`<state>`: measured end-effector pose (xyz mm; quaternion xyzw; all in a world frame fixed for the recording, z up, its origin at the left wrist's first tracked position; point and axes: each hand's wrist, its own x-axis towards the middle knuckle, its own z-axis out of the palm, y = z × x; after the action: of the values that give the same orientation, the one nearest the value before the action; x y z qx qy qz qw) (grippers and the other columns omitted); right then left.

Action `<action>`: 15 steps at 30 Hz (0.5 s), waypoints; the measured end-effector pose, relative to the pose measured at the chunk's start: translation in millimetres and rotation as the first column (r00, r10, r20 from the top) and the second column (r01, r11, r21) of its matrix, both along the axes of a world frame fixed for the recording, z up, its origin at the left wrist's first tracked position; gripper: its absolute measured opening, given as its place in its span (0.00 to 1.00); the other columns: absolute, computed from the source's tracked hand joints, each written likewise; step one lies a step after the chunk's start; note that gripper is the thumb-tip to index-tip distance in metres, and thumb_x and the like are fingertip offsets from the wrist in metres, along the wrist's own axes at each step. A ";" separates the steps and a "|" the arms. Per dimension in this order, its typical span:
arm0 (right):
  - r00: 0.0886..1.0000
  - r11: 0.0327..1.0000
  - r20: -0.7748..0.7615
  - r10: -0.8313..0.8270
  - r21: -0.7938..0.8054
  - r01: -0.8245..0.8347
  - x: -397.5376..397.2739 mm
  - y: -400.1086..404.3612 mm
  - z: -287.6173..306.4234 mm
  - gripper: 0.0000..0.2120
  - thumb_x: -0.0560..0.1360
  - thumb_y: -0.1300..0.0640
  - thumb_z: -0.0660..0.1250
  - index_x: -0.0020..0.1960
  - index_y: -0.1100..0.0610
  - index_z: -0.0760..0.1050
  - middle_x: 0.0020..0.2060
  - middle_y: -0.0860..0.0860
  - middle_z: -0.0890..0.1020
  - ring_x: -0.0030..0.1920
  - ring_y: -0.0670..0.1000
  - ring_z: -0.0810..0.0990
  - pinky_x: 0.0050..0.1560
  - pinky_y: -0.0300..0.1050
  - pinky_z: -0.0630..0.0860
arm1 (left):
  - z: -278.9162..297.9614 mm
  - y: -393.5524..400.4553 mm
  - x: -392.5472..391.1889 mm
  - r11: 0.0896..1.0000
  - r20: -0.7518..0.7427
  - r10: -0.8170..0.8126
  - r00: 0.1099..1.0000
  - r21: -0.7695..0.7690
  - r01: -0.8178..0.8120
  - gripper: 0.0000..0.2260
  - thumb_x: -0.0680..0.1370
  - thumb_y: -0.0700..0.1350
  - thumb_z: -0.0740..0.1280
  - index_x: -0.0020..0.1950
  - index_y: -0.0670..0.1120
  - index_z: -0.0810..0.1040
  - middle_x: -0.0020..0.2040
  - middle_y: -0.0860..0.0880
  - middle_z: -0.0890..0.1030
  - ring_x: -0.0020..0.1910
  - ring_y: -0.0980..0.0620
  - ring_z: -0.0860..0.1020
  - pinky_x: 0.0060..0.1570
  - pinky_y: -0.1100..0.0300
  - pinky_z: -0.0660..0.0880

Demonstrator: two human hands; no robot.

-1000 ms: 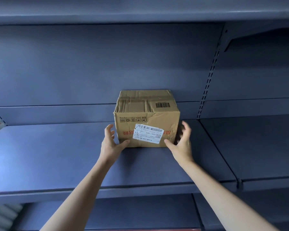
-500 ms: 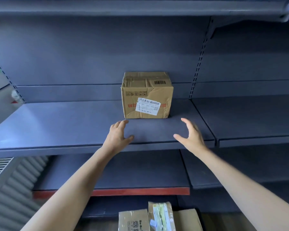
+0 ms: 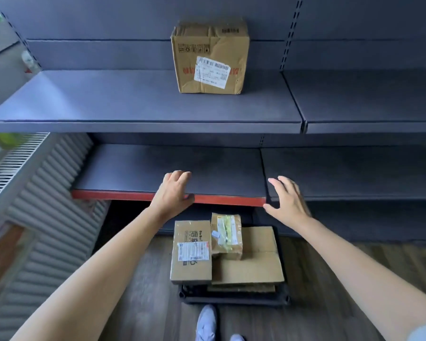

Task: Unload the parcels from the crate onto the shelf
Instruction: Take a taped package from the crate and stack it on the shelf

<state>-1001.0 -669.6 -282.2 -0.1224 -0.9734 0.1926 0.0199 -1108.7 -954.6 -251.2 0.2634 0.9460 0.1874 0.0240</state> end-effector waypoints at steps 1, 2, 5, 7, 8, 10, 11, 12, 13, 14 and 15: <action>0.999 1.000 0.034 -0.007 -0.020 0.008 12.2 0.8 -11.0 0.34 0.71 0.51 0.70 0.72 0.55 0.60 0.72 0.56 0.60 0.71 0.58 0.57 0.70 0.54 0.59 | -12.5 -1.8 12.6 1.000 0.029 0.011 1.000 -0.023 -0.010 0.27 0.73 0.42 0.69 0.70 0.40 0.67 0.67 0.40 0.71 0.65 0.39 0.66 0.65 0.50 0.64; 0.998 0.999 0.064 -0.010 -0.036 0.012 23.8 1.4 -21.9 0.34 0.71 0.51 0.69 0.72 0.54 0.60 0.72 0.55 0.60 0.71 0.58 0.57 0.70 0.53 0.59 | -25.1 -4.0 24.8 0.999 0.059 0.022 0.998 -0.046 -0.019 0.27 0.73 0.43 0.70 0.70 0.40 0.66 0.67 0.41 0.70 0.65 0.39 0.66 0.65 0.50 0.64; 0.988 0.997 0.156 -0.006 -0.076 0.018 54.6 2.4 -53.1 0.34 0.71 0.51 0.68 0.73 0.54 0.59 0.72 0.54 0.59 0.71 0.58 0.56 0.70 0.53 0.60 | -60.5 -11.6 57.0 0.993 0.142 0.049 0.989 -0.113 -0.033 0.28 0.73 0.45 0.69 0.70 0.41 0.65 0.66 0.42 0.71 0.65 0.42 0.67 0.65 0.52 0.64; 0.978 0.995 0.206 -0.010 -0.096 0.031 72.3 1.8 -71.5 0.34 0.71 0.51 0.68 0.72 0.53 0.59 0.72 0.54 0.59 0.71 0.58 0.56 0.70 0.53 0.60 | -80.3 -16.6 77.2 0.990 0.197 0.067 0.978 -0.139 -0.040 0.28 0.73 0.45 0.69 0.70 0.41 0.65 0.67 0.42 0.70 0.66 0.42 0.67 0.66 0.52 0.63; 0.976 0.994 0.218 -0.015 -0.106 0.039 80.1 0.8 -79.7 0.34 0.71 0.51 0.69 0.72 0.53 0.59 0.72 0.54 0.59 0.71 0.57 0.57 0.69 0.52 0.60 | -89.2 -19.1 86.9 0.989 0.215 0.075 0.974 -0.144 -0.045 0.27 0.73 0.45 0.69 0.70 0.40 0.66 0.66 0.42 0.71 0.66 0.41 0.67 0.66 0.53 0.62; 0.970 0.991 0.244 -0.021 -0.126 0.053 93.9 -3.4 -95.1 0.33 0.71 0.52 0.70 0.72 0.54 0.60 0.71 0.54 0.60 0.69 0.57 0.59 0.67 0.51 0.60 | -105.8 -25.0 104.0 0.985 0.249 0.086 0.965 -0.164 -0.045 0.27 0.73 0.44 0.69 0.69 0.39 0.66 0.65 0.41 0.72 0.65 0.42 0.68 0.65 0.55 0.60; 0.963 0.988 0.267 -0.021 -0.139 0.060 100.2 -6.4 -103.1 0.34 0.70 0.52 0.70 0.72 0.54 0.60 0.71 0.54 0.60 0.69 0.57 0.59 0.67 0.50 0.60 | -113.5 -28.2 111.1 0.982 0.273 0.092 0.957 -0.187 -0.041 0.27 0.73 0.44 0.69 0.69 0.39 0.66 0.66 0.42 0.72 0.65 0.42 0.68 0.65 0.56 0.59; 0.957 0.987 0.289 -0.014 -0.152 0.061 105.4 -9.8 -111.0 0.34 0.70 0.52 0.70 0.72 0.55 0.60 0.71 0.54 0.60 0.69 0.57 0.59 0.67 0.49 0.60 | -120.6 -31.5 116.8 0.977 0.302 0.110 0.947 -0.206 -0.048 0.28 0.73 0.45 0.69 0.70 0.40 0.65 0.67 0.42 0.71 0.66 0.43 0.67 0.65 0.56 0.59; 0.953 0.985 0.304 -0.001 -0.162 0.053 110.0 -13.0 -118.5 0.34 0.70 0.52 0.70 0.72 0.55 0.60 0.71 0.55 0.60 0.69 0.57 0.59 0.68 0.49 0.59 | -126.6 -34.9 121.3 0.974 0.327 0.134 0.935 -0.220 -0.062 0.28 0.73 0.45 0.68 0.71 0.40 0.64 0.67 0.42 0.70 0.66 0.43 0.66 0.66 0.55 0.60; 0.951 0.985 0.310 0.016 -0.171 0.040 112.9 -16.0 -124.5 0.34 0.70 0.52 0.70 0.72 0.55 0.60 0.70 0.55 0.60 0.69 0.57 0.59 0.68 0.48 0.59 | -130.9 -37.8 123.9 0.971 0.345 0.153 0.926 -0.225 -0.076 0.29 0.74 0.46 0.68 0.72 0.40 0.63 0.68 0.42 0.70 0.67 0.43 0.66 0.67 0.54 0.61; 0.950 0.984 0.310 0.031 -0.175 0.026 114.2 -18.5 -129.1 0.34 0.70 0.52 0.70 0.72 0.55 0.60 0.70 0.55 0.61 0.69 0.56 0.59 0.68 0.48 0.59 | -134.5 -39.7 125.0 0.971 0.349 0.161 0.923 -0.223 -0.085 0.29 0.74 0.46 0.68 0.72 0.40 0.62 0.68 0.42 0.70 0.67 0.43 0.66 0.67 0.53 0.61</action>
<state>-886.7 -688.1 -411.3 -0.1513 -0.9435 0.2568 -0.1450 -983.7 -994.3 -385.7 0.1600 0.9539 0.1365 0.2142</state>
